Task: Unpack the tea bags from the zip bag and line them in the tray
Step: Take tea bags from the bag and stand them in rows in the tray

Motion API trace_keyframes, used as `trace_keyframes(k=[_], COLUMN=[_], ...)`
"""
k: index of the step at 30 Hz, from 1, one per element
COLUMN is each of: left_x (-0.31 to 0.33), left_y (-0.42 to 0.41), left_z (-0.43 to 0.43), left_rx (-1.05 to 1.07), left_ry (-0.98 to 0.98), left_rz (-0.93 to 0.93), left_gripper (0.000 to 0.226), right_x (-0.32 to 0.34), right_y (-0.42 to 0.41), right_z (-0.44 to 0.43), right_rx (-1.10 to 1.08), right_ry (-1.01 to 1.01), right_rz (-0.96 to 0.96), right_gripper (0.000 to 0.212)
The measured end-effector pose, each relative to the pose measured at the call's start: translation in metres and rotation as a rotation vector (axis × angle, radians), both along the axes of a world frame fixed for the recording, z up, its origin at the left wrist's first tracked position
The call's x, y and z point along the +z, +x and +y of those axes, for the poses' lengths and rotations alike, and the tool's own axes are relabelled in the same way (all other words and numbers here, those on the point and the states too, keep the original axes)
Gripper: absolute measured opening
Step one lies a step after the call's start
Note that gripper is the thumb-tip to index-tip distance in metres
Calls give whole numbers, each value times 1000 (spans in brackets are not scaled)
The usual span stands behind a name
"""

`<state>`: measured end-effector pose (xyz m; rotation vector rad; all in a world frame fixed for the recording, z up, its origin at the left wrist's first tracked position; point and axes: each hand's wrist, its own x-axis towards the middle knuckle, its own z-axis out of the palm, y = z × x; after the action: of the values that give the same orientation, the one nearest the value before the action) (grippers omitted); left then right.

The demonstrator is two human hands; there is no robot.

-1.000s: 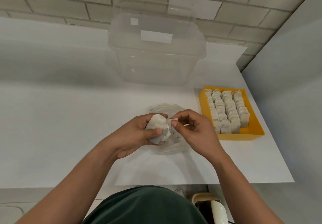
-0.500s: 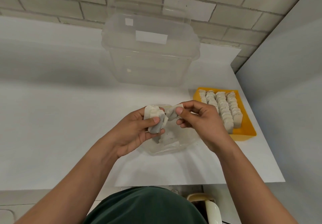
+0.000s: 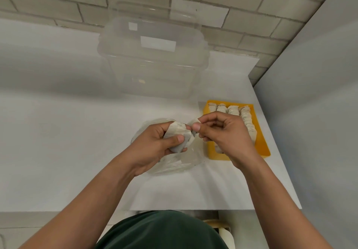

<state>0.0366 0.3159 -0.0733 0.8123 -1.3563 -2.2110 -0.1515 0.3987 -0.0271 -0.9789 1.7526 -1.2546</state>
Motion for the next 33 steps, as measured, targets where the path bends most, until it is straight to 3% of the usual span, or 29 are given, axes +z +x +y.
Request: trace_keyframes(k=[5,8,16,20,26,33], left_x=[0,2,8,7,5,2], left_y=[-22,-34,-70,-85,-110,-117], left_z=[10,16,30,37,43,44], left_rx=[46,55,42,48,142,261], left_ry=[-60,-89,-129,-106,-3,191], left_rz=[-40,-54,-91,-96,-59,-66], left_gripper=[23,23,21,22,18,17], right_x=[11,16,18,14,6,-25], right_y=[-28,-44,-81,-90,-133,-193], right_z=[9,17,36,44,52,64], right_rx=[15,88,146,131,-105,28], right_ry=[59,78,100,40,-52,256], right_rz=[-83,-60,47,161,482,745], right_gripper=[16,12,27,14,8,8])
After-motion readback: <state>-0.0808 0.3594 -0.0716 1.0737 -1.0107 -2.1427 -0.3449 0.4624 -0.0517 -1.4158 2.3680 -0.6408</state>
